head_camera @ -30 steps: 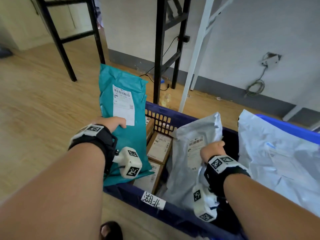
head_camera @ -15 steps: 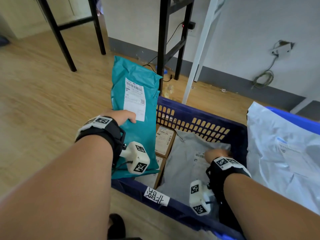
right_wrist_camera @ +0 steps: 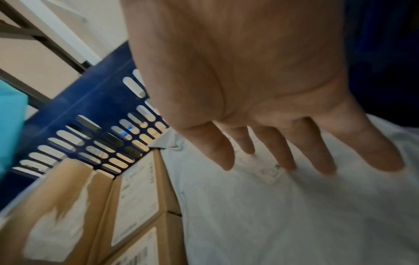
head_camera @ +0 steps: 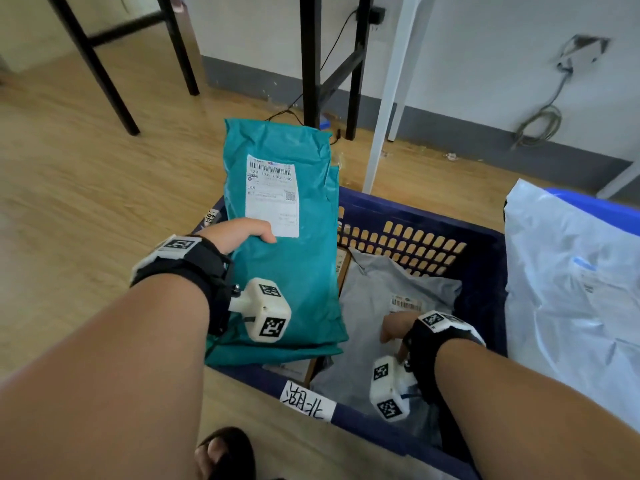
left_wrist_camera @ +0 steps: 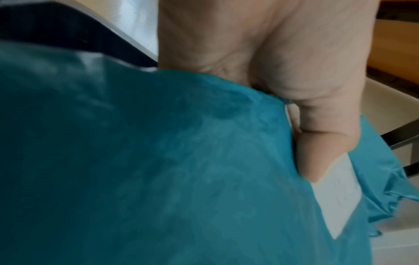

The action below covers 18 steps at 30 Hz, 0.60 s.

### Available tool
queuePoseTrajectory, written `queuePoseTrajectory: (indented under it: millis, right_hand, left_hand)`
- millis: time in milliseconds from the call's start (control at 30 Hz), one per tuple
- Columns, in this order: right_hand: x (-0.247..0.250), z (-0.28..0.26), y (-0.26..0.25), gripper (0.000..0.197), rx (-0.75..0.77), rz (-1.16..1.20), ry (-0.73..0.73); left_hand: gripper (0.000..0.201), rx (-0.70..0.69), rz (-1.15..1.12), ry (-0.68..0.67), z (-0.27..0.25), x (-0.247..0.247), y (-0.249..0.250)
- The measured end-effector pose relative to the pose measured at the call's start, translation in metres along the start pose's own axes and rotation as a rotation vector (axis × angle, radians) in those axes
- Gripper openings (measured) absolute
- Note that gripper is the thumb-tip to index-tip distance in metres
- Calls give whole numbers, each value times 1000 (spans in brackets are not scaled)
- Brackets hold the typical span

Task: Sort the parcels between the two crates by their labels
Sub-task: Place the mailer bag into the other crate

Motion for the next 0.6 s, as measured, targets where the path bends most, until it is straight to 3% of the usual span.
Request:
queuePoseTrajectory:
  millis: [133,200,300,400,500,600]
  right_hand:
    - [-7,7,9,46,-42,102,-40]
    - [5,3,2,43,-7,208,-10]
    - [32,-7,-22,39,122,648,75]
    - [56,-22,-54,42,303,1100,-25]
    - [68,-42,-80,41,413,1100,-75]
    - [74,-36,-77,69,431,1083,46]
  left_hand:
    - [52,64,42,-59,18,-2,-15]
    - [66,94,81,-61,20,-5,-16]
    - [72,88,118,-69,19,-12,-13]
    - [80,57,112,-61,40,-12,-18]
    - [70,0,44,-87,33,-25,-6]
    - [50,-67,-219,-175,2,-49,18]
Point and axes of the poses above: each hand's wrist, its own z-axis towards the middle knuckle, its own x-axis out of the back of the hand, y = z × x, the point moved 5 cm from there along z, towards the middle knuckle, and after that the axes turned 1 degree about z, right-handed, at the moved point
